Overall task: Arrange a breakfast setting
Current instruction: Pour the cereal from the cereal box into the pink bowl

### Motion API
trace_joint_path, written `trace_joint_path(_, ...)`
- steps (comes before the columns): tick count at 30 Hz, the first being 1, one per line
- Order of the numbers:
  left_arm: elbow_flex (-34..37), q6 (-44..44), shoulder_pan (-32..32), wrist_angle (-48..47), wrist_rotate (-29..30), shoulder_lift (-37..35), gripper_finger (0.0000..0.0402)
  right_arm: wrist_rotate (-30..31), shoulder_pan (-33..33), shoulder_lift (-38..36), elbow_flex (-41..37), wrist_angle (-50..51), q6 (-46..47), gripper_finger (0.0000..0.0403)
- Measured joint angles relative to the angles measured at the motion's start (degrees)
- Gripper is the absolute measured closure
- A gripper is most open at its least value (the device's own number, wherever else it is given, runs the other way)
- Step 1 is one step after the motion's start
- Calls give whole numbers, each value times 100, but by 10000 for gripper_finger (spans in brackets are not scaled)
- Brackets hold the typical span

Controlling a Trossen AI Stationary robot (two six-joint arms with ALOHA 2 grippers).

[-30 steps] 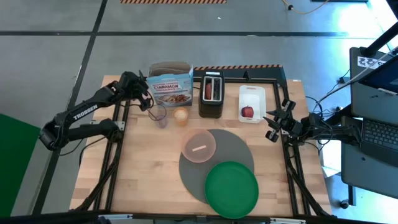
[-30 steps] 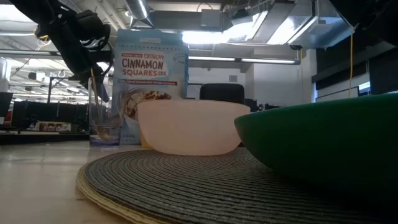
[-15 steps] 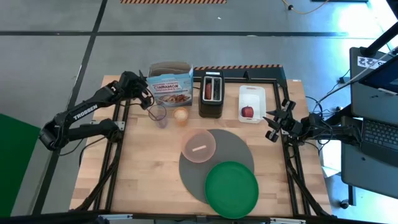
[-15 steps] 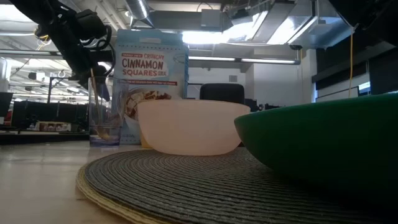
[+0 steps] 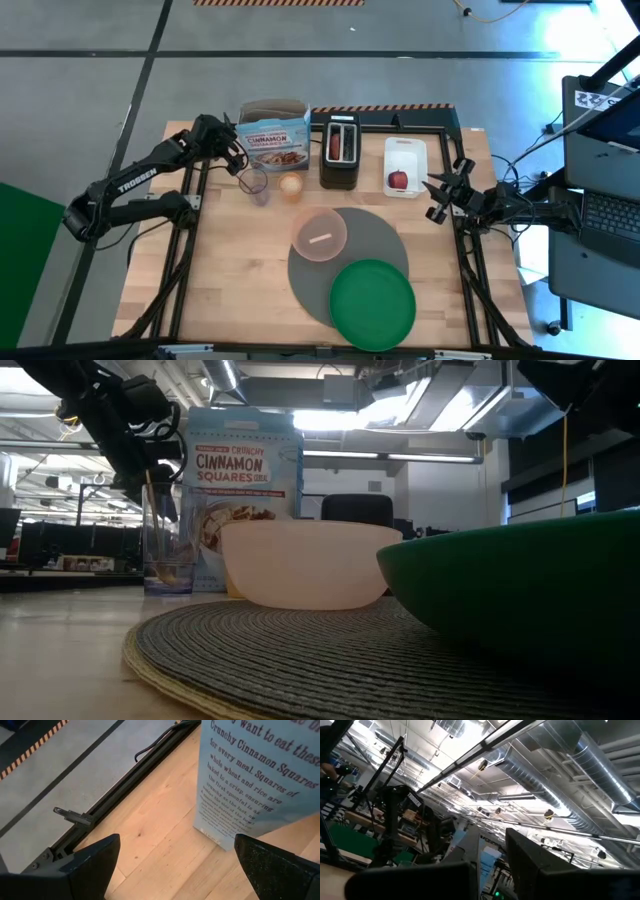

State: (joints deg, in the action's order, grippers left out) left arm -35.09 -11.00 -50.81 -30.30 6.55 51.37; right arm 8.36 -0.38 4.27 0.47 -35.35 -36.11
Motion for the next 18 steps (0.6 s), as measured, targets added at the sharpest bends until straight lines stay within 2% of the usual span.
trace_joint_path(9, 0, 61, 0, 51, 0, 0, 12, 464, 0, 0, -1, -50, 5, 340)
trace_joint_path(13, 0, 606, -2, 185, -2, 0, 12, 364, 0, 0, -1, -57, -43, 340)
trace_joint_path(18, 0, 629, -2, 386, -250, 0, 12, -5, 0, 0, -2, -293, -372, 340)
